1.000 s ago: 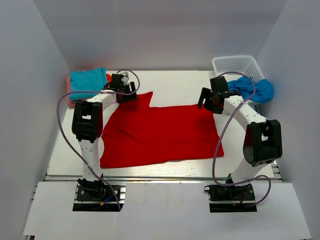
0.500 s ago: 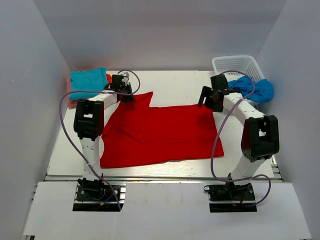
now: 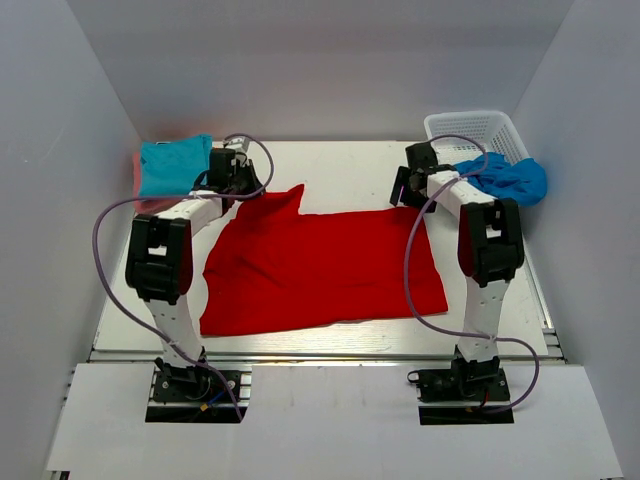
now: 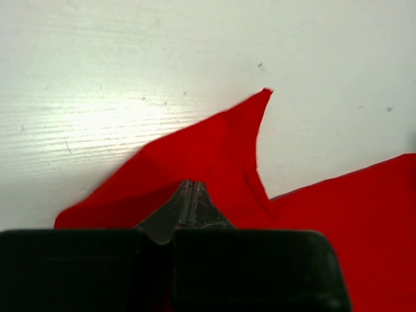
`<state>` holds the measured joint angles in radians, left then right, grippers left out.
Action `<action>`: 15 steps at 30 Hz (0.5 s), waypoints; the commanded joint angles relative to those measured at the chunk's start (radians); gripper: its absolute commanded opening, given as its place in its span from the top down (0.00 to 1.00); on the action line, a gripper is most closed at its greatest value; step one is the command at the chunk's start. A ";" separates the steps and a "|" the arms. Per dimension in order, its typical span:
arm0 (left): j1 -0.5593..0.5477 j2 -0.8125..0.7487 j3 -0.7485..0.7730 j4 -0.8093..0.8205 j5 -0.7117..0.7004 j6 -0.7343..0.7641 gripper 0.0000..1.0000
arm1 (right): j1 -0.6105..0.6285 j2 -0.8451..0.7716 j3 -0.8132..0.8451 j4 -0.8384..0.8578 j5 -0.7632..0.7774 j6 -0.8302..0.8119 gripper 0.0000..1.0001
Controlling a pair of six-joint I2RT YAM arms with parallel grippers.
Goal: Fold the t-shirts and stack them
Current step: Grap the side of the flattened tshirt furthest away from the robot with both arms
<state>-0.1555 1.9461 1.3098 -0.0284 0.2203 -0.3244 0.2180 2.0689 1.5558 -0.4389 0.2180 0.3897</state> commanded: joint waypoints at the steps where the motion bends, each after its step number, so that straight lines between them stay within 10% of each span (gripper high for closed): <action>1: 0.005 -0.096 -0.029 0.025 0.019 0.013 1.00 | 0.003 0.020 0.078 0.037 0.073 0.047 0.22; 15: 0.005 -0.265 -0.179 0.016 0.040 0.013 1.00 | 0.004 0.053 0.017 0.035 0.080 0.106 0.52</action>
<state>-0.1543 1.7775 1.1587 -0.0200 0.2424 -0.3218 0.2180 2.1254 1.5867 -0.4160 0.2661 0.4755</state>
